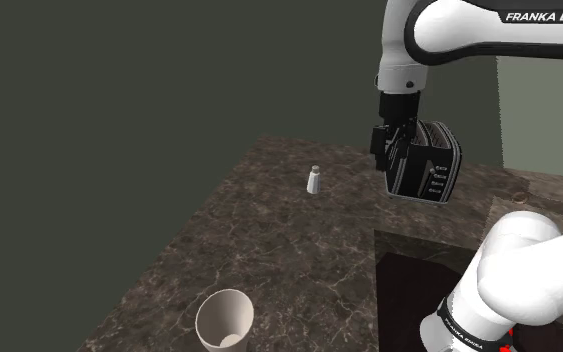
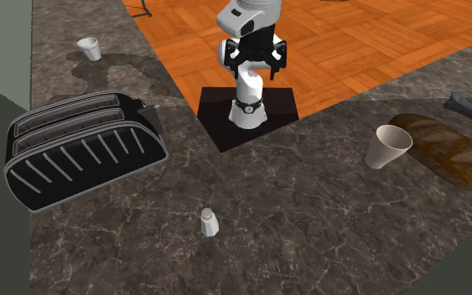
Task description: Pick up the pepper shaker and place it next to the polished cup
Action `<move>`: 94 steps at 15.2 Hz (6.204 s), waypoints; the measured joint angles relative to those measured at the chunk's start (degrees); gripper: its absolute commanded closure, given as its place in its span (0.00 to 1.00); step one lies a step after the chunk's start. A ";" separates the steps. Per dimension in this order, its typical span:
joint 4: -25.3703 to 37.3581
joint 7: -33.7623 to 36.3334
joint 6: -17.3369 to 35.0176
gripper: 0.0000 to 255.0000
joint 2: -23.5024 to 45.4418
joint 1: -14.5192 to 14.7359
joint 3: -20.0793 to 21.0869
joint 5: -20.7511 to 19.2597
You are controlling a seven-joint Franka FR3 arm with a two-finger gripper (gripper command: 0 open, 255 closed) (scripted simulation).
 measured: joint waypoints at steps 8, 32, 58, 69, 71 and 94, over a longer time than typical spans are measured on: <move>-2.07 -5.65 11.81 0.00 6.74 -0.34 -3.87 -2.24; 15.09 -29.69 46.77 0.00 49.03 -0.15 -13.07 7.89; 14.56 -30.53 49.69 1.00 51.46 -0.24 -12.82 9.04; 18.78 -28.82 41.92 1.00 47.65 -0.04 -13.17 7.05; 19.42 -28.53 40.69 1.00 47.03 0.01 -13.19 6.76; 33.44 -26.51 23.53 1.00 43.67 0.05 -13.31 5.05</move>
